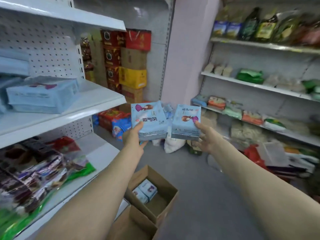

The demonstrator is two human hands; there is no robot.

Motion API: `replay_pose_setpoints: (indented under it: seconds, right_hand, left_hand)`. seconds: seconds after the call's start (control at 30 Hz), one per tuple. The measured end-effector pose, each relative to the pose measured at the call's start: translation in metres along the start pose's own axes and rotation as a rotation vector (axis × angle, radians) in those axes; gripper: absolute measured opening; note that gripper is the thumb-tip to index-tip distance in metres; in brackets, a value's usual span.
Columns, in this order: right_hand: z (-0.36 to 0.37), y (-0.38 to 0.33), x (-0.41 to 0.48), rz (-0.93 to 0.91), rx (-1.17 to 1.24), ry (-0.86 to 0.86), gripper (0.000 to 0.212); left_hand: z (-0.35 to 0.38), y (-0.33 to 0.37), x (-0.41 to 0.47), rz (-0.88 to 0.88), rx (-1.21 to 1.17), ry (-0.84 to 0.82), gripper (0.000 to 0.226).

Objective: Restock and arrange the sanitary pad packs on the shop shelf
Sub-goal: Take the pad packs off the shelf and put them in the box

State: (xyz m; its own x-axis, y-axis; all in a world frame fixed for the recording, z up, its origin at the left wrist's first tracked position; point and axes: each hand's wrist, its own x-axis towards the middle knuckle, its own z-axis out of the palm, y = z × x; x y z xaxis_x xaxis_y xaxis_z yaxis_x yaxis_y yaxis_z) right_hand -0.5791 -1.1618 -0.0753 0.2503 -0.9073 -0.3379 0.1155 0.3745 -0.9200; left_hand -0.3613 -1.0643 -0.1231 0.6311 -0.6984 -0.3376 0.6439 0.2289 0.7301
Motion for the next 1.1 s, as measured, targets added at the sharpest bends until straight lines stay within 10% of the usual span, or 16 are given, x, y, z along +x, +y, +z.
replay_pose_setpoints:
  seconds: [0.23, 0.43, 0.87, 1.1]
  right_hand:
    - [0.002, 0.021, 0.121, 0.145, -0.059, 0.03, 0.056]
    - [0.012, 0.049, 0.191, 0.314, -0.002, -0.013, 0.019]
    - [0.014, 0.097, 0.379, 0.633, -0.194, -0.258, 0.014]
    - [-0.022, 0.16, 0.497, 0.796, -0.343, -0.43, 0.058]
  left_hand:
    - [0.008, -0.045, 0.113, -0.116, 0.041, 0.104, 0.037]
    - [-0.001, -0.075, 0.163, -0.21, 0.111, 0.183, 0.025]
    - [-0.015, -0.179, 0.273, -0.298, 0.1, 0.545, 0.05]
    - [-0.015, -0.269, 0.299, -0.371, 0.047, 0.84, 0.052]
